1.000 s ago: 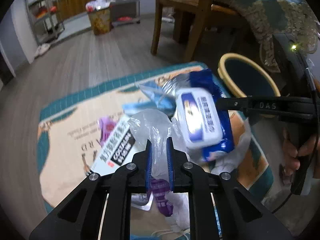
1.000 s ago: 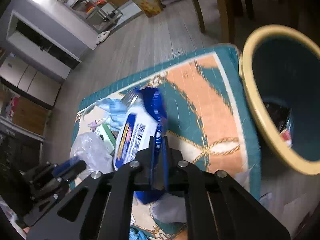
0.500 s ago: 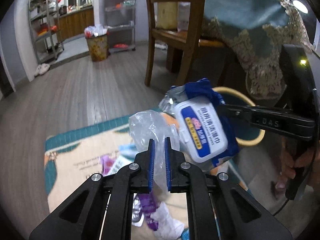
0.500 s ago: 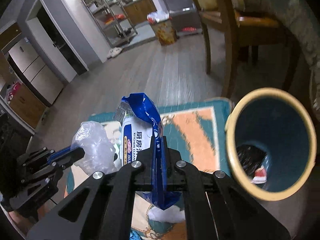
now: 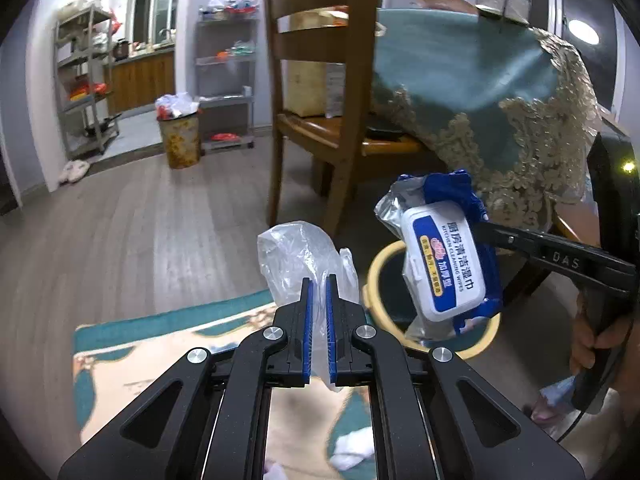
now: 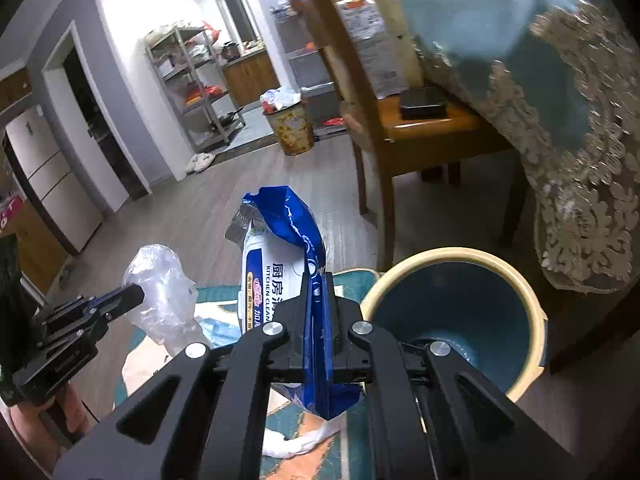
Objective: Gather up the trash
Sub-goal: 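Carry both items over the bin and open both tools to release them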
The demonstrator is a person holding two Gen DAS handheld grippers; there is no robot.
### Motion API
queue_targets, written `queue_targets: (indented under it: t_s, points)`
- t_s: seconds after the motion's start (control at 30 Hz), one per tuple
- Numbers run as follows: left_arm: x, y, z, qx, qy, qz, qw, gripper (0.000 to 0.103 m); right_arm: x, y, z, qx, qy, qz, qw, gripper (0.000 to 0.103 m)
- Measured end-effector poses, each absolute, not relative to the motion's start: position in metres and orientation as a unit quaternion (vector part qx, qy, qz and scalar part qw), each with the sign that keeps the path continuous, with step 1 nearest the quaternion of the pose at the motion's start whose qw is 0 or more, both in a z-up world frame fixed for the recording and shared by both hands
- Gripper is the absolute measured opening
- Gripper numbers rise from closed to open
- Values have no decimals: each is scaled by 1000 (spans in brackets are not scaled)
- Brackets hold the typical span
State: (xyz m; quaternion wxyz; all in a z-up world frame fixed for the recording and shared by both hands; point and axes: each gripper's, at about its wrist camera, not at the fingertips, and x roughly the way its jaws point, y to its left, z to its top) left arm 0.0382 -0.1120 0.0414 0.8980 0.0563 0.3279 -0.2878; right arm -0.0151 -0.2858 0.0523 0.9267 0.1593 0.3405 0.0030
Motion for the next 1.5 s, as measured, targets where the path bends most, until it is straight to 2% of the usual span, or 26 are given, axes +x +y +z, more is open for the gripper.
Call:
queue_targets:
  t_s: [0.33,0.63,1.07,1.5]
  points:
    - [37,-166,23,80,338,-312,884,7,-27,-334,45,181,342,-23,922,4]
    - [44,-199,5,73,356,-327,873,7,-32,-370,43,140,345,-71,925,4]
    - [48,-247,-39,105,395,-340,847,7,-18,-404,-13,161,407,-101,893,4]
    - [57,-267,-69,88,420,-354,831,7,-14,-419,-52,186,444,-131,866,4]
